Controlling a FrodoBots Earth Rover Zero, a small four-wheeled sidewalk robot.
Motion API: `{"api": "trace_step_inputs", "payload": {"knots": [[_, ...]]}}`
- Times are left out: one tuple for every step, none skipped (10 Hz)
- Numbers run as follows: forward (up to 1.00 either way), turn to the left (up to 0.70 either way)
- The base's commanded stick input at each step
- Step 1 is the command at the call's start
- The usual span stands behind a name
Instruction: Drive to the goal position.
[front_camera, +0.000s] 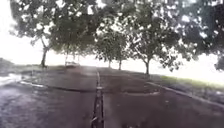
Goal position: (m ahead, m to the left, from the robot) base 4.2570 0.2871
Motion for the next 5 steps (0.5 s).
{"api": "trace_step_inputs", "payload": {"knots": [[0.7,0.0],[0.7,0.0],[0.7,0.0],[0.7,0.0],[0.7,0.0]]}}
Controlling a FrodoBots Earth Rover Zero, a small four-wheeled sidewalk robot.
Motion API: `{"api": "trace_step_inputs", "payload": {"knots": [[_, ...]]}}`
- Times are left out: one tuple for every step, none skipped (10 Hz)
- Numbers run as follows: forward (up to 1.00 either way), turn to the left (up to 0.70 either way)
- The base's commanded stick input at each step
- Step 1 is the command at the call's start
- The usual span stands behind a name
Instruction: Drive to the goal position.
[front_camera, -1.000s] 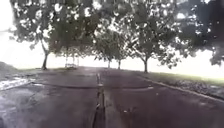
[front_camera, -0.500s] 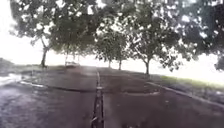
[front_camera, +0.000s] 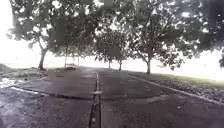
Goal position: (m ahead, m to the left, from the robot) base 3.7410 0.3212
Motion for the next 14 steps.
{"api": "trace_step_inputs", "payload": {"knots": [[0.7,0.0],[0.7,-0.08],[0.7,-0.35],[0.7,-0.27],[0.7,0.0],[0.7,0.0],[0.7,0.0],[0.7,0.0],[0.7,0.0],[0.7,0.0],[0.7,0.0],[0.7,0.0],[0.7,0.0],[0.7,0.0]]}}
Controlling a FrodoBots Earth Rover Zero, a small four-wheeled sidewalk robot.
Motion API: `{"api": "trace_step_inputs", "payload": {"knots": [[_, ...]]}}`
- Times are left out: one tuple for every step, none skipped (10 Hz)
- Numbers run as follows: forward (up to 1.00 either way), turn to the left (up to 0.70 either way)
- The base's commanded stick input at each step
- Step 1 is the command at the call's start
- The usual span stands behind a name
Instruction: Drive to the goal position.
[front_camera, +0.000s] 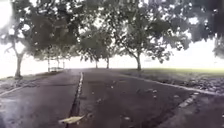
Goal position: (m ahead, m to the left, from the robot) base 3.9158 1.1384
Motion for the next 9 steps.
{"api": "trace_step_inputs", "payload": {"knots": [[0.7,0.0],[0.7,0.0],[0.7,0.0],[0.7,0.0],[0.7,0.0],[0.7,0.0],[0.7,0.0],[0.7,0.0],[0.7,0.0]]}}
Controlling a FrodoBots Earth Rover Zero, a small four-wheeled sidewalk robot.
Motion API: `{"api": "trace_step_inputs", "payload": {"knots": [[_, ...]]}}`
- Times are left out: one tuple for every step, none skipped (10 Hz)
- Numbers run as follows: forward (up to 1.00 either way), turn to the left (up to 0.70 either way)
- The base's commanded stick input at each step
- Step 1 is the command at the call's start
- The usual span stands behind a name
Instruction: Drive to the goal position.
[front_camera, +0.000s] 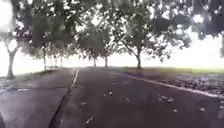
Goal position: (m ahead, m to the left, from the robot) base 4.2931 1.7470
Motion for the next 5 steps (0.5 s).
{"api": "trace_step_inputs", "payload": {"knots": [[0.7,0.0],[0.7,0.0],[0.7,0.06],[0.7,0.24],[0.7,0.33]]}}
